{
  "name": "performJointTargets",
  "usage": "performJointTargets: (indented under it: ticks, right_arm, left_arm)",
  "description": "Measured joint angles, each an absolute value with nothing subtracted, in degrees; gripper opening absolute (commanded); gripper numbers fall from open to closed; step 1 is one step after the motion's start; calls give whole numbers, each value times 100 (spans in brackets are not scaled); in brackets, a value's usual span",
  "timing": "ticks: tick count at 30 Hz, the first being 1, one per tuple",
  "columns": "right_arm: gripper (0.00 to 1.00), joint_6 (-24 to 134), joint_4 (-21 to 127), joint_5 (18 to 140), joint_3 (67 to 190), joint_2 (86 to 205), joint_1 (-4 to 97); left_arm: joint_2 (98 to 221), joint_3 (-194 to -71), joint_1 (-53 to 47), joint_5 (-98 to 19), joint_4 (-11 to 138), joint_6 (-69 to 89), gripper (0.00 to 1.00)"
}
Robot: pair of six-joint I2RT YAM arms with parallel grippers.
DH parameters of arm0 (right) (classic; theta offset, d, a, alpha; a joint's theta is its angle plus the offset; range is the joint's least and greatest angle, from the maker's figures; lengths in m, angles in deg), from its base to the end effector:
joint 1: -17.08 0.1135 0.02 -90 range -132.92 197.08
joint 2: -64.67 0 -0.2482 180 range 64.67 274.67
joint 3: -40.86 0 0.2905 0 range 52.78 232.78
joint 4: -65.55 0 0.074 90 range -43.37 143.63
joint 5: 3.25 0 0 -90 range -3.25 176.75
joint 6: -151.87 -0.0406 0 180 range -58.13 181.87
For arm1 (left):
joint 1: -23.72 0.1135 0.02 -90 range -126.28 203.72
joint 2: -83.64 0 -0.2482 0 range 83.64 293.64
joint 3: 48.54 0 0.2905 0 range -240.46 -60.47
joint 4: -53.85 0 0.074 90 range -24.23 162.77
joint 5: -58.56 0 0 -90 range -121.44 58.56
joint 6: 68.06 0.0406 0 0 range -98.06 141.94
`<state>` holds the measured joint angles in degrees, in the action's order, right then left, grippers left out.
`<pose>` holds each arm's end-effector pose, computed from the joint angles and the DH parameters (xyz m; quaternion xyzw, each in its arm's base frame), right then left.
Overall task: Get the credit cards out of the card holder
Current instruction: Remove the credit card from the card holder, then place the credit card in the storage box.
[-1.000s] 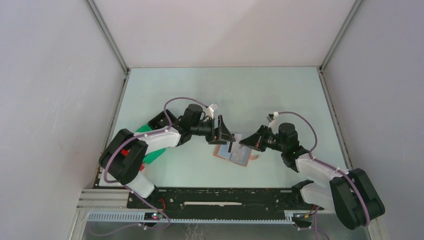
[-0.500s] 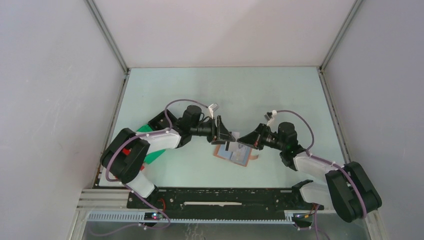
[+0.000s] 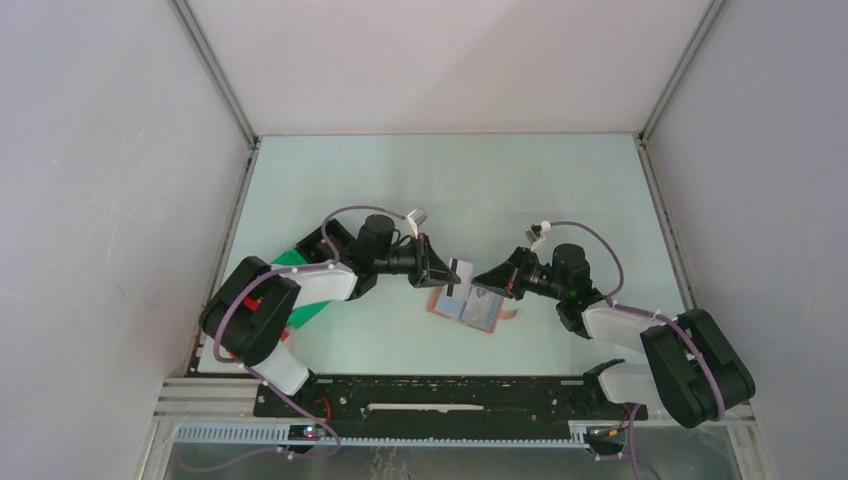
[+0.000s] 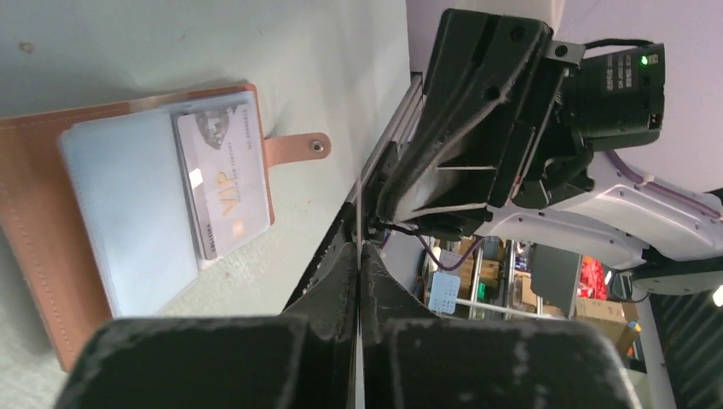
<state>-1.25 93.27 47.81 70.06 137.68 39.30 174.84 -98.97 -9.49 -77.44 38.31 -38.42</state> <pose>0.2297 0.1214 0.1205 0.0755 0.7759 0.5800 0.2362 0.2665 -0.2094 0.1284 0.0210 0.8047 -0.5852 0.0971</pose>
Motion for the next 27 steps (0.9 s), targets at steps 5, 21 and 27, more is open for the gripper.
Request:
performJointTargets:
  ticks: [5, 21, 27]
  right_arm:
    - [76, -31, 9143, 4724, 7056, 13763, 3914]
    - [80, 1462, 5937, 5714, 7878, 12212, 3587]
    - [79, 1530, 5637, 5732, 7878, 12236, 3587]
  left_arm:
    - [17453, -9903, -877, -7443, 4253, -3711, 0]
    - [16450, -13724, -658, -774, 12737, -2920, 0]
    - [17134, -13789, 8, 572, 14208, -3239, 0]
